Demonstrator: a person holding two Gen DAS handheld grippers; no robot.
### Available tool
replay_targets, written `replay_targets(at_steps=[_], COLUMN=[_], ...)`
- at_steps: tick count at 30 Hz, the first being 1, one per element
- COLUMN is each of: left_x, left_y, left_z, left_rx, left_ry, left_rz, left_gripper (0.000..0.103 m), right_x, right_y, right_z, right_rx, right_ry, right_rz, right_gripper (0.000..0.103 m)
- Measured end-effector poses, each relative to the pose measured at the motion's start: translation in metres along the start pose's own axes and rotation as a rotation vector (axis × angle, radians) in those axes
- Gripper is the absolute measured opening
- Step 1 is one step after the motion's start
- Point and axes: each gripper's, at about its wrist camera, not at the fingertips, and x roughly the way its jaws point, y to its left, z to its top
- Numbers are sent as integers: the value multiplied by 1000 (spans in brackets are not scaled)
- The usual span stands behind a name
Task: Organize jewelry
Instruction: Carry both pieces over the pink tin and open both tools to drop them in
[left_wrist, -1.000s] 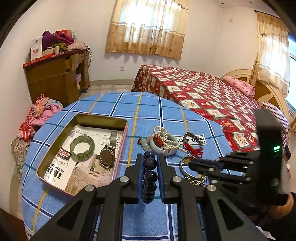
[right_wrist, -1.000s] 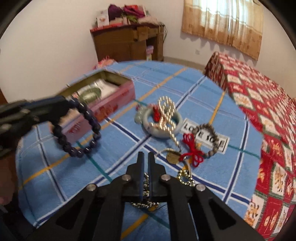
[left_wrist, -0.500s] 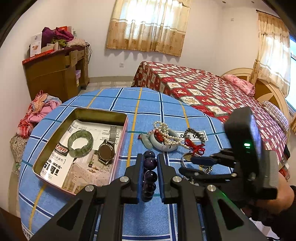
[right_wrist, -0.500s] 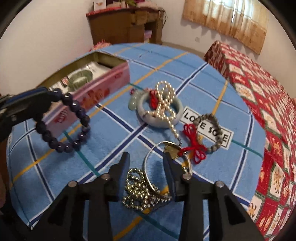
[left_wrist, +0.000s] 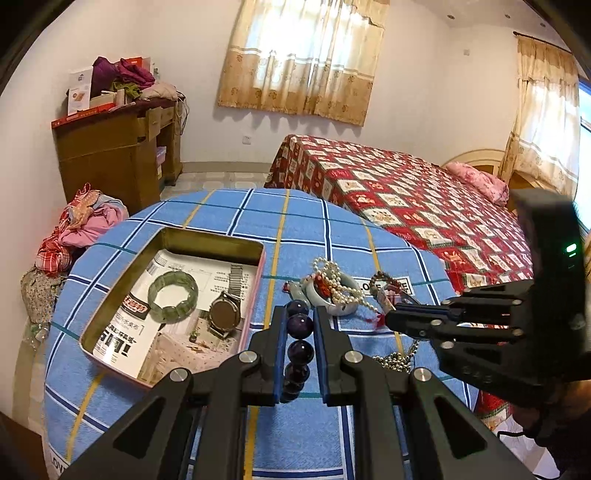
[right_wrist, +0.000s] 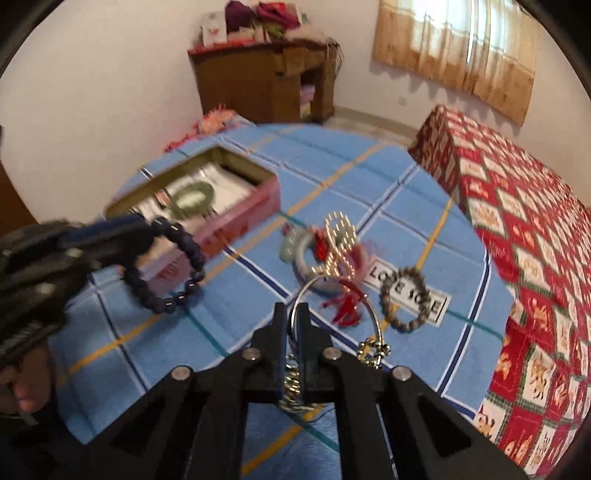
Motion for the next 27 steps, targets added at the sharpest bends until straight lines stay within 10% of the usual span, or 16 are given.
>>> replay_targets(at_steps=[27], left_x=[-15], left_y=[87], left_z=[38], left_rx=[-85], left_ry=[-75], left_rz=[147], left_gripper=[14], right_x=[20], right_y=[53], right_z=[82], right_rx=[-107], right_ry=[-155], right_rz=[190], right_gripper=[6])
